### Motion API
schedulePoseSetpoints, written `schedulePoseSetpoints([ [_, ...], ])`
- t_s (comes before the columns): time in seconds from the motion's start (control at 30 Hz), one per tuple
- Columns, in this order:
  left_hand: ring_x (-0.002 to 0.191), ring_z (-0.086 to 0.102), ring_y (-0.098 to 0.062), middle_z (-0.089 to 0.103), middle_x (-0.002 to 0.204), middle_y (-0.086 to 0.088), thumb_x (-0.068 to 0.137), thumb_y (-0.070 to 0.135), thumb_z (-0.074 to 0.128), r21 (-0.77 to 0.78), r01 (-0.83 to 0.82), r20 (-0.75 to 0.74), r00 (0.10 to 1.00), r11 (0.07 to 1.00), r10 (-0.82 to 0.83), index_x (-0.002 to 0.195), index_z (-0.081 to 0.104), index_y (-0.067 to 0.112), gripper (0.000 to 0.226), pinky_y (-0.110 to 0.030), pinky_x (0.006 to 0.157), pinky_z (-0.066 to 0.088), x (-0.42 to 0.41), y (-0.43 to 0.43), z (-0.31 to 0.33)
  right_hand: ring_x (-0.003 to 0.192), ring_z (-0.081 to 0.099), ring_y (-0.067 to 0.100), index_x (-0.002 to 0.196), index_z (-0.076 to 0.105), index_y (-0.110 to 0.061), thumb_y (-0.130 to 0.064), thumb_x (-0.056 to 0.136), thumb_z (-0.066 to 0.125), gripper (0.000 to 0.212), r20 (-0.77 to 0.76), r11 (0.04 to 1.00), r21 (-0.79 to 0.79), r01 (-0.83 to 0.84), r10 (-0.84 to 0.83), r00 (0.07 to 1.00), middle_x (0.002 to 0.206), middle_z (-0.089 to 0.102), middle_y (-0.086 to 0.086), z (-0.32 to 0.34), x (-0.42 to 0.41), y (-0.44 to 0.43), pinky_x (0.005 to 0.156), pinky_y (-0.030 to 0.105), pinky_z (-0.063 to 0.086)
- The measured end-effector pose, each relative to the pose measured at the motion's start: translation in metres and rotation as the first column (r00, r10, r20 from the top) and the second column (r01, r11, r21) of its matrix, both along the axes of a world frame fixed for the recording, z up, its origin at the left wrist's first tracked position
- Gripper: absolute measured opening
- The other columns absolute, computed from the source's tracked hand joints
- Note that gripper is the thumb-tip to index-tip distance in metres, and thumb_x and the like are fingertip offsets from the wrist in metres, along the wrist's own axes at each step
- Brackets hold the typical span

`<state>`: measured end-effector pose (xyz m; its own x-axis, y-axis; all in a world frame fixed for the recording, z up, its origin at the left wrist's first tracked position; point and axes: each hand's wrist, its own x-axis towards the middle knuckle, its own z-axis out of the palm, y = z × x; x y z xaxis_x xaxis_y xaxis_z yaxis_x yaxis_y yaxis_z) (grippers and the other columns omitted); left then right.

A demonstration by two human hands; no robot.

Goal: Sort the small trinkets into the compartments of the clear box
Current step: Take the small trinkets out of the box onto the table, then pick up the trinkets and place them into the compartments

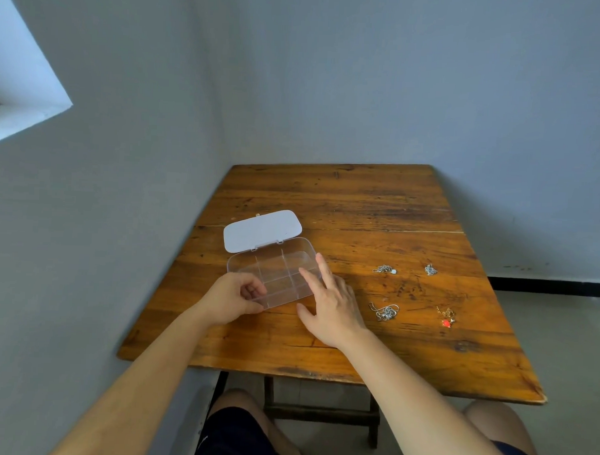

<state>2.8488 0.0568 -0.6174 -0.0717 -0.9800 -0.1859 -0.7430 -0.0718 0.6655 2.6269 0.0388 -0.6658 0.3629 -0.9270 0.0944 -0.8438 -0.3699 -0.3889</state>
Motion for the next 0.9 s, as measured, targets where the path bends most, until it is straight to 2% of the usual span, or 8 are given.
schedulePoseSetpoints([
  [0.23, 0.079, 0.068, -0.018, 0.073, 0.087, -0.002, 0.076, 0.007, 0.081, -0.036, -0.105, -0.214, 0.972, 0.994, 0.095, 0.086, 0.073, 0.019, 0.018, -0.024, 0.071, 0.057, -0.003, 0.014, 0.004, 0.147, 0.021, 0.028, 0.154, 0.016, -0.036, -0.044, 0.093, 0.059, 0.075, 0.019, 0.999, 0.045, -0.009, 0.008, 1.000, 0.163, -0.018, -0.003, 0.003, 0.002, -0.002, 0.116, 0.045, 0.023],
  [0.3, 0.081, 0.068, -0.016, 0.072, 0.086, 0.001, 0.077, 0.008, 0.081, -0.082, -0.129, -0.181, 0.977, 0.988, 0.112, 0.085, 0.072, 0.021, 0.018, -0.023, 0.070, 0.057, -0.005, 0.018, 0.005, 0.147, 0.022, 0.029, 0.154, 0.014, -0.037, -0.044, 0.092, 0.061, 0.078, 0.020, 0.996, 0.081, -0.023, 0.021, 1.000, 0.163, -0.018, -0.004, 0.008, 0.000, -0.003, 0.115, 0.045, 0.026],
  [0.4, 0.079, 0.065, -0.009, 0.069, 0.084, 0.008, 0.081, 0.009, 0.077, -0.232, -0.127, -0.026, 0.992, 0.964, 0.125, 0.083, 0.070, 0.025, 0.017, -0.014, 0.063, 0.050, -0.014, 0.019, 0.014, 0.147, 0.025, 0.028, 0.155, 0.006, -0.039, -0.038, 0.091, 0.064, 0.086, 0.094, 0.985, 0.163, -0.062, 0.047, 0.994, 0.164, -0.014, -0.009, 0.017, -0.009, -0.005, 0.104, 0.036, 0.040],
  [0.47, 0.075, 0.063, -0.009, 0.069, 0.082, 0.008, 0.081, 0.007, 0.076, -0.309, -0.142, -0.049, 0.990, 0.940, 0.133, 0.083, 0.070, 0.023, 0.018, -0.011, 0.058, 0.048, -0.022, 0.016, 0.026, 0.147, 0.024, 0.026, 0.155, 0.002, -0.039, -0.035, 0.091, 0.065, 0.089, 0.154, 0.981, 0.182, -0.071, 0.043, 0.987, 0.164, -0.008, -0.009, 0.023, -0.018, -0.006, 0.103, 0.036, 0.040],
  [0.57, 0.073, 0.065, -0.010, 0.070, 0.082, 0.006, 0.081, 0.007, 0.078, -0.382, -0.192, -0.179, 0.975, 0.904, 0.131, 0.085, 0.071, 0.019, 0.015, -0.011, 0.061, 0.050, -0.038, 0.008, 0.043, 0.149, 0.019, 0.026, 0.155, 0.005, -0.038, -0.042, 0.091, 0.063, 0.087, 0.155, 0.983, 0.183, 0.010, -0.039, 0.987, 0.165, -0.004, -0.009, 0.026, -0.037, -0.005, 0.112, 0.044, 0.032],
  [0.7, 0.072, 0.065, -0.004, 0.071, 0.083, 0.003, 0.083, 0.009, 0.077, -0.396, -0.225, -0.330, 0.940, 0.890, 0.091, 0.087, 0.070, 0.016, 0.011, -0.015, 0.065, 0.053, -0.070, -0.011, 0.055, 0.150, 0.011, 0.027, 0.155, 0.010, -0.037, -0.061, 0.089, 0.055, 0.082, 0.064, 0.980, 0.151, 0.133, -0.144, 0.987, 0.165, 0.000, -0.006, 0.027, -0.077, -0.010, 0.118, 0.048, 0.016],
  [0.83, 0.078, 0.067, -0.014, 0.070, 0.086, -0.003, 0.086, 0.009, 0.073, -0.417, -0.128, -0.267, 0.964, 0.900, 0.014, 0.095, 0.068, 0.015, 0.012, -0.022, 0.070, 0.057, -0.108, -0.035, 0.048, 0.151, -0.001, 0.026, 0.156, 0.008, -0.031, -0.086, 0.080, 0.031, 0.096, -0.134, 0.972, 0.064, 0.228, -0.218, 0.967, 0.165, 0.000, 0.004, 0.022, -0.122, -0.011, 0.119, 0.047, -0.001],
  [0.9, 0.079, 0.065, -0.013, 0.068, 0.086, 0.000, 0.087, 0.009, 0.072, -0.422, -0.067, -0.214, 0.976, 0.904, -0.028, 0.096, 0.066, 0.018, 0.014, -0.016, 0.068, 0.054, -0.126, -0.047, 0.041, 0.151, -0.006, 0.026, 0.157, 0.005, -0.027, -0.092, 0.075, 0.022, 0.106, -0.193, 0.964, 0.060, 0.258, -0.242, 0.951, 0.165, -0.004, 0.007, 0.014, -0.139, -0.007, 0.118, 0.047, -0.004],
])
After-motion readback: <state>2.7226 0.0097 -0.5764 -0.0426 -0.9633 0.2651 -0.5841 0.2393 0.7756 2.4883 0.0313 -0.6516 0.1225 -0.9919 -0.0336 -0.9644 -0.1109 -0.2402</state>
